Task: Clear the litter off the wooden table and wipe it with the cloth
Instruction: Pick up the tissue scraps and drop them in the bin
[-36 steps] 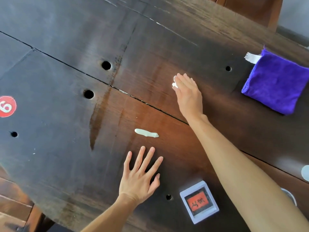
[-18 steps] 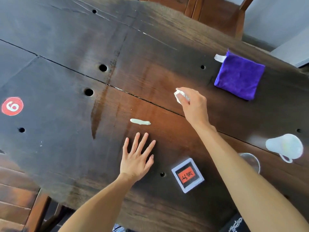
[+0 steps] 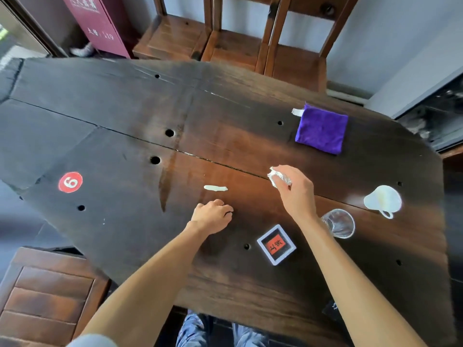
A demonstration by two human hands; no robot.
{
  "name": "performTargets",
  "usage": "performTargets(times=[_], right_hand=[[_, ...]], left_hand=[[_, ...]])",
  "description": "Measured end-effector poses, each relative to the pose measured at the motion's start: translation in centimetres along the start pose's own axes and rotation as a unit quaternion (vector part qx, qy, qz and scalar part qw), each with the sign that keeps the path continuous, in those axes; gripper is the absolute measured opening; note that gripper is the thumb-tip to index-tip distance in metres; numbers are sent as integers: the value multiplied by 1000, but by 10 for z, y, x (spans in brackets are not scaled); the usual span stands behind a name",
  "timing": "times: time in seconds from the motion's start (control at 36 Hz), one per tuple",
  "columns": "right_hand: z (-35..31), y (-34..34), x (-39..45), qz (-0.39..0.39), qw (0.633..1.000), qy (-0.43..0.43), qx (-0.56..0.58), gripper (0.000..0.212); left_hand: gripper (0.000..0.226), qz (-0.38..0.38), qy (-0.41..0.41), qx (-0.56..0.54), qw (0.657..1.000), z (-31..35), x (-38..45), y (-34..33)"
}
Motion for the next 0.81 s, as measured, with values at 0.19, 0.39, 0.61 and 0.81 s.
performTargets(times=[0.19, 0.39, 0.61, 0.81], right_hand=[[-35, 34, -28, 6, 999, 40, -28, 29], [-77, 71, -54, 26, 994, 70, -80, 31], [-107, 107, -105, 120, 985, 41, -115, 27], [-107, 121, -165, 178, 975, -42, -126, 30]], left_hand=[[39, 163, -59, 3, 985, 18, -40, 64], [43, 359, -135, -33, 923, 25, -103, 108], [50, 410, -165, -30, 896, 39, -161, 131], [54, 410, -236, -11, 881, 70, -196, 103]])
Point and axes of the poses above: each hand's wrist, its own x-axis towards the middle knuckle, its own y-axis out of the back of the hand, z = x × y, the point moved 6 cm from there along x, towards the middle knuckle, and after that the axes turned 15 degrees about y, right-handed, at the moved point
